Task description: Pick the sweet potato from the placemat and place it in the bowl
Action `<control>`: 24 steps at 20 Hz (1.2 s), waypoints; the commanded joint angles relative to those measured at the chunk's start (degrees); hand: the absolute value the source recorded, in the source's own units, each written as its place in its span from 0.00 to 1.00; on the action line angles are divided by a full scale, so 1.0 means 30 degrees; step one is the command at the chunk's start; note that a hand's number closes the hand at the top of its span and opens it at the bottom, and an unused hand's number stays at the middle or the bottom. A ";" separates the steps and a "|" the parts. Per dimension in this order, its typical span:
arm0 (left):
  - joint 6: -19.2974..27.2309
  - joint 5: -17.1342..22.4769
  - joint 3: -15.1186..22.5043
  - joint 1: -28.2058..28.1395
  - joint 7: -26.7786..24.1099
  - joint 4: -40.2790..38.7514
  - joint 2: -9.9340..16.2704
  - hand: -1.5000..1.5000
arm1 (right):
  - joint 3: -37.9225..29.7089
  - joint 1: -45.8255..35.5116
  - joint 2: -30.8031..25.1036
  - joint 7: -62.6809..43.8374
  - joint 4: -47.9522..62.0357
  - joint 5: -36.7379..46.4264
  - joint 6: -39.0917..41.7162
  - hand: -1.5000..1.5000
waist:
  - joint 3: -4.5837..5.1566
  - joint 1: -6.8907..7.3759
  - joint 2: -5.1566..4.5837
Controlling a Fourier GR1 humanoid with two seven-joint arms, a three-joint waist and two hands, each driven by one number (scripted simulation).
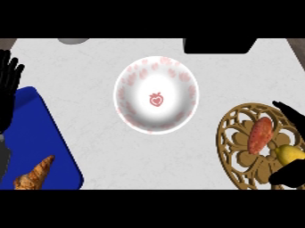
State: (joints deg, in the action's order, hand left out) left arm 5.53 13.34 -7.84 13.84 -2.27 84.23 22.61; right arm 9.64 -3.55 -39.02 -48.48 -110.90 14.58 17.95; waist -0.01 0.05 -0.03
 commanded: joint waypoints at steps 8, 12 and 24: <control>-0.0928 -0.0717 -0.0818 0.0813 -0.0612 -0.1525 -0.0299 0.50 | -0.0543 0.1256 0.2740 0.4562 0.2981 0.3929 -0.0726 0.00 | 0.0002 -0.0071 -0.0002; -0.0660 -0.0927 -0.0591 -0.0720 0.0457 0.1405 -0.0799 0.50 | -0.0807 0.0755 0.3525 0.5027 0.3195 0.4554 -0.0212 0.00 | 0.0000 0.0025 0.0027; -0.1597 -0.1078 -0.1375 -0.0398 0.0098 0.0592 -0.1224 0.50 | -0.1636 -0.0390 0.5030 0.8176 0.7938 0.7000 -0.0091 0.00 | 0.0000 0.0027 -0.0003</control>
State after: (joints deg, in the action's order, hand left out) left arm 2.40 9.94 -11.30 12.85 -0.85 86.80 19.07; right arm 4.82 -2.53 -26.09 -27.89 -94.03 32.44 19.63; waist 0.00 0.04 0.01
